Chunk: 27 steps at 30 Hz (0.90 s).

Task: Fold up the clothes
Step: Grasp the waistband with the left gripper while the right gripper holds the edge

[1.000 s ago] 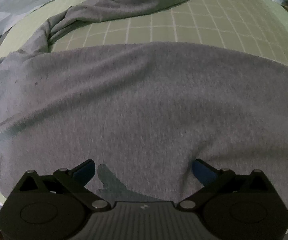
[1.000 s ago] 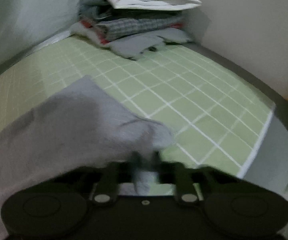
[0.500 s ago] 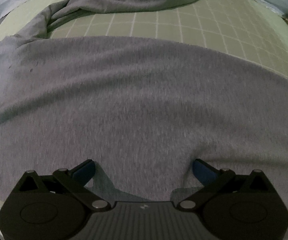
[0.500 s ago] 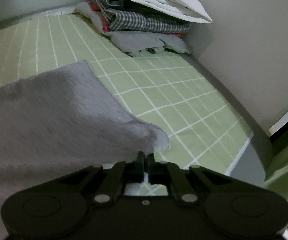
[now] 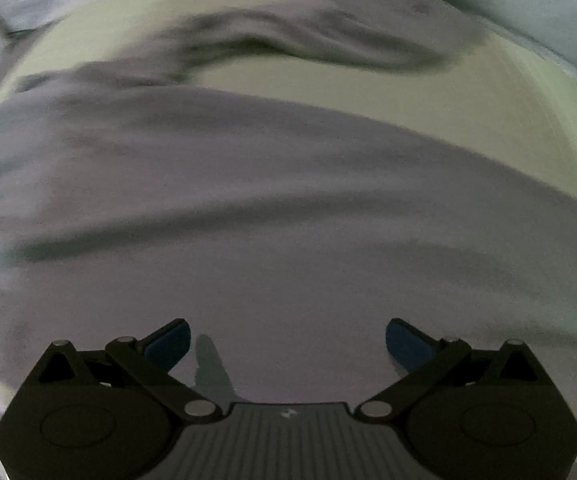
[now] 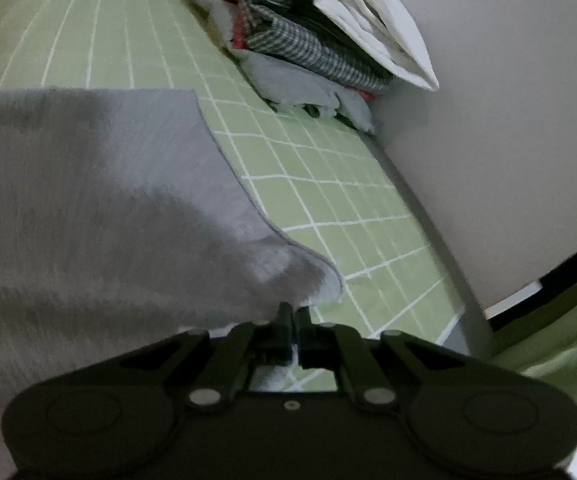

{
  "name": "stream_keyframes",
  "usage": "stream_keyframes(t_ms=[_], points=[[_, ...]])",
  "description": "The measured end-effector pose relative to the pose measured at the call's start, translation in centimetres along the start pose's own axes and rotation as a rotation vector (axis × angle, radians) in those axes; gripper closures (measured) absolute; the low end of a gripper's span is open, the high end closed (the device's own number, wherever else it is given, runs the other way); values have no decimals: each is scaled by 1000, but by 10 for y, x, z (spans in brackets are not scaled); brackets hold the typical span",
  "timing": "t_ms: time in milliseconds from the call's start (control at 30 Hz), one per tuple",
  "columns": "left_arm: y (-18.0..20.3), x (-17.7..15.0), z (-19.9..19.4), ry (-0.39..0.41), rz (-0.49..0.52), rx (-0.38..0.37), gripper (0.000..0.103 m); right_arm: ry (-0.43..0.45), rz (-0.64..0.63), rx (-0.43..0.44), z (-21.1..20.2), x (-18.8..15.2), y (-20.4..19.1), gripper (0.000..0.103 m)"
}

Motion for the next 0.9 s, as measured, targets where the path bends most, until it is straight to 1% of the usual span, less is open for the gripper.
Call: stream_keyframes(t_ms=[67, 133, 267, 300, 400, 467, 533, 600, 633, 667, 700, 733, 800, 867, 900], points=[[-45, 9, -2, 39, -70, 60, 0, -4, -47, -39, 0, 1, -9, 99], [-95, 17, -3, 71, -154, 138, 0, -10, -90, -75, 1, 3, -16, 99], [-185, 27, -2, 109, -328, 285, 1, -27, -167, -139, 3, 6, -29, 99], [-204, 30, -2, 114, -371, 303, 1, -35, -172, -148, 3, 7, -30, 99], [-244, 32, 3, 109, -464, 309, 1, -61, -179, -180, 5, 11, -36, 99], [-270, 34, 7, 105, -523, 310, 2, -78, -187, -209, 7, 14, -41, 99], [-282, 36, 15, 86, -539, 295, 13, -94, -189, -234, 8, 17, -45, 99], [-284, 36, 19, 81, -520, 266, 38, -102, -172, -245, 9, 18, -45, 99], [-284, 36, 21, 80, -508, 251, 43, -103, -168, -245, 9, 18, -45, 99], [-282, 35, 19, 85, -477, 255, 61, -103, -164, -246, 9, 18, -45, 99], [-280, 33, 15, 92, -438, 267, 77, -102, -163, -247, 9, 18, -44, 100], [-278, 31, 11, 98, -399, 279, 78, -102, -167, -248, 10, 18, -44, 100], [-283, 27, 8, 97, -371, 296, 79, -105, -173, -246, 10, 17, -44, 100], [-292, 27, 6, 72, -390, 294, 79, -112, -186, -243, 10, 16, -46, 100], [-297, 27, 5, 58, -403, 292, 75, -119, -198, -242, 10, 17, -46, 100]])
Point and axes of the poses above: each gripper's, at about its wrist camera, not at the fingertips, and z roughly the way its jaws point, y to its right, x to its top, the point moved 1 cm from there along z, roughly the way its jaws point, and after that the axes turned 11 degrees about -z, right-handed, at the moved point
